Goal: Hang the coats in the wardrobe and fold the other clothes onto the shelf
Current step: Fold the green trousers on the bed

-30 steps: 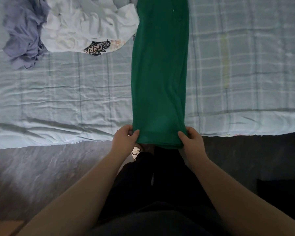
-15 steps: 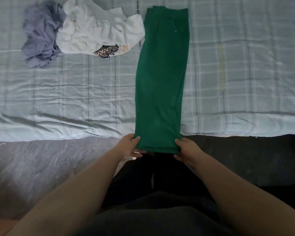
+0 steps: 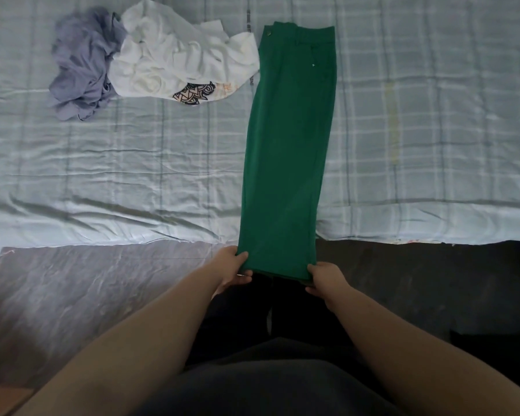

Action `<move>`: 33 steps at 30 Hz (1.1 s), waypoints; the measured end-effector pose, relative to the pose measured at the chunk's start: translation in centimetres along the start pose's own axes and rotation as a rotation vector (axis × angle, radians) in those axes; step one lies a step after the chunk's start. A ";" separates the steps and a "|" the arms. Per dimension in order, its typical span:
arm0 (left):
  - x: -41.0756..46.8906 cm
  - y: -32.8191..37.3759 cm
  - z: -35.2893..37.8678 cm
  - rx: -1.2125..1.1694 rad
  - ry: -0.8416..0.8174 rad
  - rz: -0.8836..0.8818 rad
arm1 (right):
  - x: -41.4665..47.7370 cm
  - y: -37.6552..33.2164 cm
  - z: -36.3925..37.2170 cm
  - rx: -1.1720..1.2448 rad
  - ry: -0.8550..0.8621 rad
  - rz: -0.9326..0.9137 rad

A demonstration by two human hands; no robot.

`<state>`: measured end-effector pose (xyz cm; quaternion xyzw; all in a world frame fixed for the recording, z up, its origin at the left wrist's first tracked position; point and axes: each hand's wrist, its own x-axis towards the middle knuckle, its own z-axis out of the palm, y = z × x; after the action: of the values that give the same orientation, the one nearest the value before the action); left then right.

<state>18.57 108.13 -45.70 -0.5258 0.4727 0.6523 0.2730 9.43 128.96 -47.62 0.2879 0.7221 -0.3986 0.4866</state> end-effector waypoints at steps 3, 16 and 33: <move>0.0 -0.3 -0.4 -0.077 -0.030 -0.013 | 1.2 -0.5 0.0 0.023 -0.030 0.006; -0.7 0.5 -1.2 -0.180 -0.208 -0.108 | 3.6 -2.3 3.1 0.304 -0.385 0.096; -5.8 4.3 -2.6 -0.298 -0.505 0.019 | 0.2 -4.9 4.6 0.654 -0.621 0.069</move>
<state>17.76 104.82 -38.80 -0.3767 0.2935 0.8273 0.2959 7.63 122.49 -47.33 0.3173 0.3681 -0.6567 0.5767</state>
